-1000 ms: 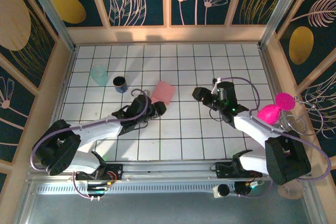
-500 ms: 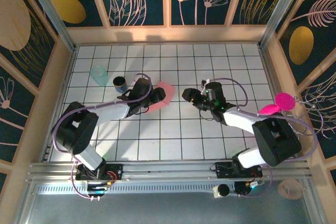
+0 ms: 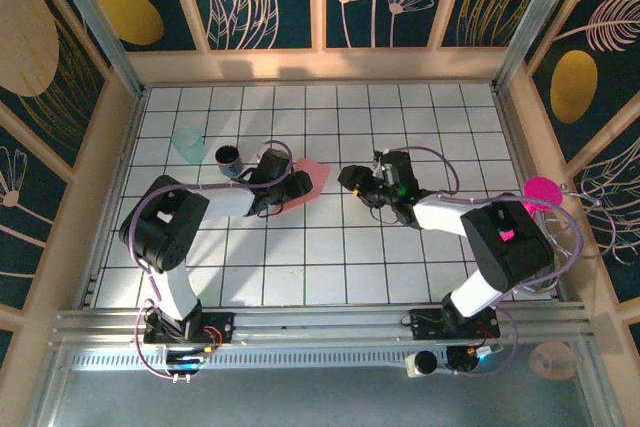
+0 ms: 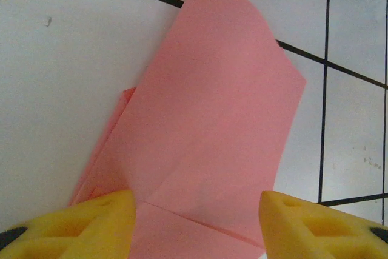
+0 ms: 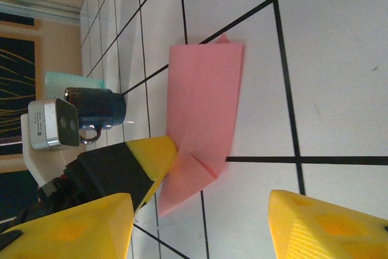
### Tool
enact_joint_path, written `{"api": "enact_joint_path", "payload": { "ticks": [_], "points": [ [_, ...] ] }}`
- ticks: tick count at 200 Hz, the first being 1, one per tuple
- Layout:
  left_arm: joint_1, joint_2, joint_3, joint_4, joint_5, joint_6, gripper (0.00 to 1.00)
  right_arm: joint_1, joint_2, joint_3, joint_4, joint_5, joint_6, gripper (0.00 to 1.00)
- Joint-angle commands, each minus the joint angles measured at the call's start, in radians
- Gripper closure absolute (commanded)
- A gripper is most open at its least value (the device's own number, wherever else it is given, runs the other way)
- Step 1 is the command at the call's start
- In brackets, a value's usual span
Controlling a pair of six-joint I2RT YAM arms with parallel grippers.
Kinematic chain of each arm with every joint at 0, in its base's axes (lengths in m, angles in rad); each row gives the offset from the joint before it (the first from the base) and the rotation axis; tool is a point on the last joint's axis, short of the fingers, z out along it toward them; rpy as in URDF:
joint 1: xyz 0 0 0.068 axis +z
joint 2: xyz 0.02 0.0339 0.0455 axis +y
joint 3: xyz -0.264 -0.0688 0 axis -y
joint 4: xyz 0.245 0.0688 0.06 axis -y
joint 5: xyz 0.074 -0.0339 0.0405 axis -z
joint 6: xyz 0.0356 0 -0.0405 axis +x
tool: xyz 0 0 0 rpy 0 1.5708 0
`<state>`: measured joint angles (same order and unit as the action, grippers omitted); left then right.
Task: Fold a paper plane with a square sheet of paper (pick it up from the middle)
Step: Fold the wing for the fifth time at the center of the table.
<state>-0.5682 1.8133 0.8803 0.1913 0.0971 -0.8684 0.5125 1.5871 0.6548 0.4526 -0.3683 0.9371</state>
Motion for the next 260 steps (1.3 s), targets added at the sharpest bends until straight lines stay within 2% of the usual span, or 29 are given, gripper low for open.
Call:
{"api": "enact_joint_path", "payload": {
  "ticks": [1, 86, 130, 176, 260],
  "points": [
    [0.003, 0.036, 0.004, 0.0, 0.022, -0.018, 0.44, 0.029, 0.029, 0.046, -0.028, 0.014, 0.058, 0.4],
    [0.002, -0.002, -0.126, 0.181, 0.118, -0.22, 0.52, 0.12, 0.114, 0.107, -0.124, 0.051, 0.208, 0.45],
    [0.003, 0.006, -0.13, 0.172, 0.098, -0.239, 0.53, 0.147, 0.159, 0.134, -0.123, 0.039, 0.23, 0.47],
    [0.004, 0.008, -0.134, 0.168, 0.093, -0.235, 0.53, 0.155, 0.209, 0.168, -0.108, 0.019, 0.229, 0.58],
    [0.002, 0.005, -0.135, 0.169, 0.099, -0.226, 0.53, 0.152, 0.264, 0.205, -0.086, 0.019, 0.216, 0.68]
  ]
}}
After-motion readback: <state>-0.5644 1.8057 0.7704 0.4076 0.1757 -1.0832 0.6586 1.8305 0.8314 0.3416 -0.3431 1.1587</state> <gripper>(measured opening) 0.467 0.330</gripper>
